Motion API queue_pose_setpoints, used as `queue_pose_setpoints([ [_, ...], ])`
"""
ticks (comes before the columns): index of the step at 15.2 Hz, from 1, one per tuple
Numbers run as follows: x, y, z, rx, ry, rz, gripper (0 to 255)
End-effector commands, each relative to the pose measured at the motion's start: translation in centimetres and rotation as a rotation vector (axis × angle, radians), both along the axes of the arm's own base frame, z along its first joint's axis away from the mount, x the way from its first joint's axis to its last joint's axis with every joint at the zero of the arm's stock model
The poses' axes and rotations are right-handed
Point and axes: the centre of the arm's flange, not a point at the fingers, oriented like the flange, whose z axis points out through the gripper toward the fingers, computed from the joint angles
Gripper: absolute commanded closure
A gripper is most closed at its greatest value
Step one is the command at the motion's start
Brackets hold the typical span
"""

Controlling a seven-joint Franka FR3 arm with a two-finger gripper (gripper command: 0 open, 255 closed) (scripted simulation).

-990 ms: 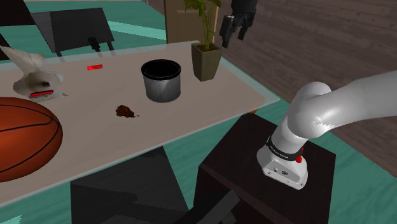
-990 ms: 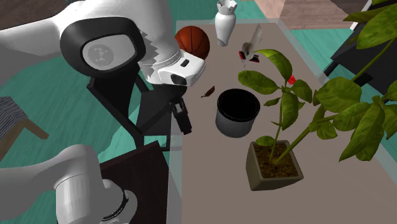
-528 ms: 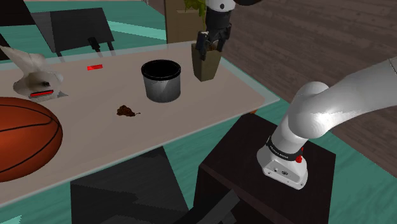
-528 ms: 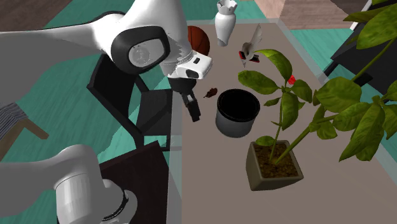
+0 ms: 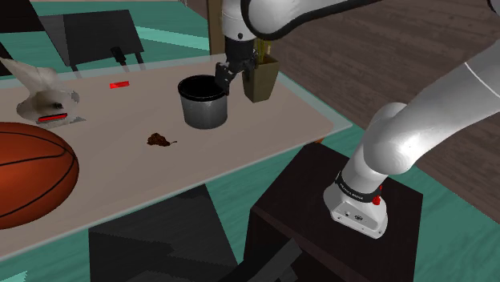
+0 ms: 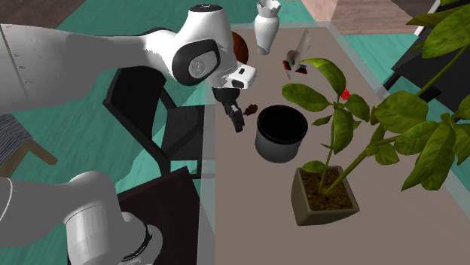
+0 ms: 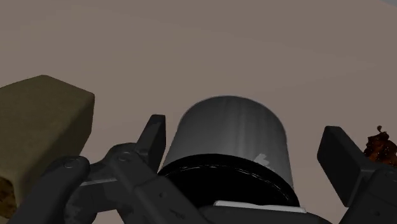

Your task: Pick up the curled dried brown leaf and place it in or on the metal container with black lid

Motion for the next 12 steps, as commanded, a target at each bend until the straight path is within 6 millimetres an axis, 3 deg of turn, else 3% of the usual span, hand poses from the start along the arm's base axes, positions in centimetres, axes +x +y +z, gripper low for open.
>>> queue_pose_setpoints([
  [1, 1.5, 1.8, -1.6, 0.002, 0.000, 0.006, 0],
  [12, 8.9, 11.4, -9.4, 0.007, 0.001, 0.040, 0],
])
